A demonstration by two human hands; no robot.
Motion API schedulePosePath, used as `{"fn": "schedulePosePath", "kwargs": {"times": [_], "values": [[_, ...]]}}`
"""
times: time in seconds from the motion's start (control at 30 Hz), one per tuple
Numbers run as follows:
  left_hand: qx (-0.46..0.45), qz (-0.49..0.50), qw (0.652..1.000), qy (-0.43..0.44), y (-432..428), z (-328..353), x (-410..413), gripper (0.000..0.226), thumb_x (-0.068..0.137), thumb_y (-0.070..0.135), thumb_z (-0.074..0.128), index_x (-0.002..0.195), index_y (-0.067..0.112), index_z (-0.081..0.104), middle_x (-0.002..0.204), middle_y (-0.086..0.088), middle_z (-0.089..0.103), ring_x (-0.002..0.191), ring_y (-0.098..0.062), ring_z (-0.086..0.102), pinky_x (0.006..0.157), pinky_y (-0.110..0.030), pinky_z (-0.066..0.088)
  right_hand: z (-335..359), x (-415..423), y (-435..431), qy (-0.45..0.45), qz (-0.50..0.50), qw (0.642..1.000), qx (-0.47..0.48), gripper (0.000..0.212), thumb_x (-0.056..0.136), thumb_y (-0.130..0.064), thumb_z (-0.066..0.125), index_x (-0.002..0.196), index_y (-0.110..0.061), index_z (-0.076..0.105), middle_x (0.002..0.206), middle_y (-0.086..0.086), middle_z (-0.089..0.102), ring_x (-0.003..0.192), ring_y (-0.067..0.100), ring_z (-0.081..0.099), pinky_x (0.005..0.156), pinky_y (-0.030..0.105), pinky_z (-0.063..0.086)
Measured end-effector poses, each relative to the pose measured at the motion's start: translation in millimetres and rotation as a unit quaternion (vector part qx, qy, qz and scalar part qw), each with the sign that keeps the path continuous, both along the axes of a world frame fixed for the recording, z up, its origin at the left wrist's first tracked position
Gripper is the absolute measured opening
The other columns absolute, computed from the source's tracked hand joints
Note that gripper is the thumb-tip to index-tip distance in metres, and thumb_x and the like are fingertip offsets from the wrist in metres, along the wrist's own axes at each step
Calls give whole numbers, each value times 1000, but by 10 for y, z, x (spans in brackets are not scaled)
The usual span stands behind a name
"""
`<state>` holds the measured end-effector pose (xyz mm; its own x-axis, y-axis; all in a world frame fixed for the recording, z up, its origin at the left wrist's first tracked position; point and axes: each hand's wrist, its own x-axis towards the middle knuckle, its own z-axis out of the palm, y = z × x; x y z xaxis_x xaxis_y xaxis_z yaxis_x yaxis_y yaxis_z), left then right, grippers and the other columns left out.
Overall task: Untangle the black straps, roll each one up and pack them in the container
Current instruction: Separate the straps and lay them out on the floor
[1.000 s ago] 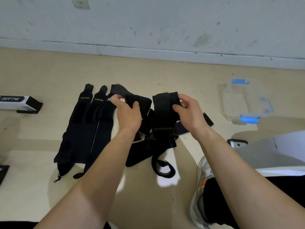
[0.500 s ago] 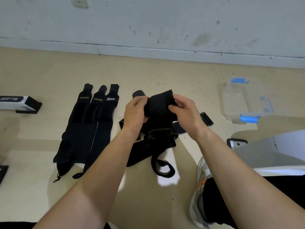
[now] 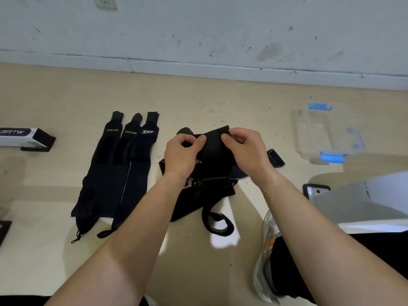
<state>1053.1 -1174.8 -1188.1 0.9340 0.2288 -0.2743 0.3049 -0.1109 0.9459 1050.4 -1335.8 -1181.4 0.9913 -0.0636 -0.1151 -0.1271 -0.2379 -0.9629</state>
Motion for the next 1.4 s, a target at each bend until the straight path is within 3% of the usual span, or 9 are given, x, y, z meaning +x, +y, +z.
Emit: {"fn": "schedulePosePath", "kwargs": {"times": [0.2, 0.4, 0.53, 0.67, 0.8, 1.0, 1.1, 1.27, 1.4], "values": [[43, -47, 998, -24, -41, 34, -5, 16, 96, 30, 72, 85, 19, 68, 91, 3, 68, 92, -21, 70, 81, -46, 63, -32, -1, 22, 67, -103, 991, -51, 41, 93, -24, 61, 58, -14, 42, 50, -5, 32, 54, 17, 32, 60, 31, 30], [55, -83, 995, -11, 52, -48, -29, 28, 83, 55, 76, 88, 28, 77, 90, 7, 76, 94, -19, 72, 92, -47, 59, -42, -34, 30, 34, -110, 992, 43, 42, 96, -29, 60, 82, 10, 53, 58, 4, 32, 63, 24, 33, 63, 35, 34], [93, -132, 987, -16, 30, -76, -92, 24, 91, 44, 73, 84, 22, 77, 79, 9, 73, 81, -9, 70, 81, -35, 56, -103, -38, 47, 21, -111, 993, 21, 42, 93, -36, 60, 85, 6, 59, 62, 15, 44, 62, 22, 40, 61, 40, 41], [86, -159, 983, 15, 5, -27, -83, 35, 94, 44, 72, 77, 13, 74, 69, -2, 70, 72, -16, 70, 76, -41, 59, -60, -31, -5, -44, -93, 981, -162, 24, 100, -26, 59, 78, -18, 61, 61, -10, 56, 59, 12, 49, 60, 31, 42], [122, -200, 972, 30, 10, 18, -54, 45, 95, 48, 68, 79, 6, 73, 82, -19, 72, 85, -34, 71, 87, -50, 60, -90, -102, 1, -171, -48, 918, -354, 17, 103, -20, 54, 89, -12, 57, 67, -1, 50, 61, 32, 48, 55, 39, 44], [92, -253, 961, 63, 79, -3, -31, 44, 95, 47, 68, 76, 7, 73, 81, -23, 69, 81, -36, 70, 91, -50, 59, -196, -95, -25, -207, -7, 880, -429, 14, 103, -21, 53, 98, -10, 59, 70, 4, 56, 57, 38, 54, 49, 38, 45], [113, -257, 957, 70, 199, 12, -34, 38, 96, 39, 69, 68, 14, 69, 61, 4, 63, 60, -7, 61, 72, -34, 53, -256, -44, -320, -95, -70, 895, -431, 15, 103, -21, 50, 104, -10, 60, 84, 13, 65, 76, 40, 61, 62, 43, 49], [81, -209, 972, 69, 457, -82, -77, 34, 95, 41, 70, 80, 11, 79, 91, -10, 78, 93, -25, 75, 95, -49, 58, -292, 28, -650, 17, -56, 918, -392, 16, 102, -23, 51, 100, -13, 63, 90, 18, 69, 81, 39, 60, 67, 39, 48], [176, -157, 972, 10, 365, -31, -95, 54, 96, 53, 62, 75, 5, 74, 72, -9, 72, 72, -22, 71, 82, -43, 59, -318, 66, -298, -12, -15, 964, -267, 26, 101, -22, 53, 120, -21, 71, 96, -3, 74, 90, 19, 65, 80, 31, 51]]}}
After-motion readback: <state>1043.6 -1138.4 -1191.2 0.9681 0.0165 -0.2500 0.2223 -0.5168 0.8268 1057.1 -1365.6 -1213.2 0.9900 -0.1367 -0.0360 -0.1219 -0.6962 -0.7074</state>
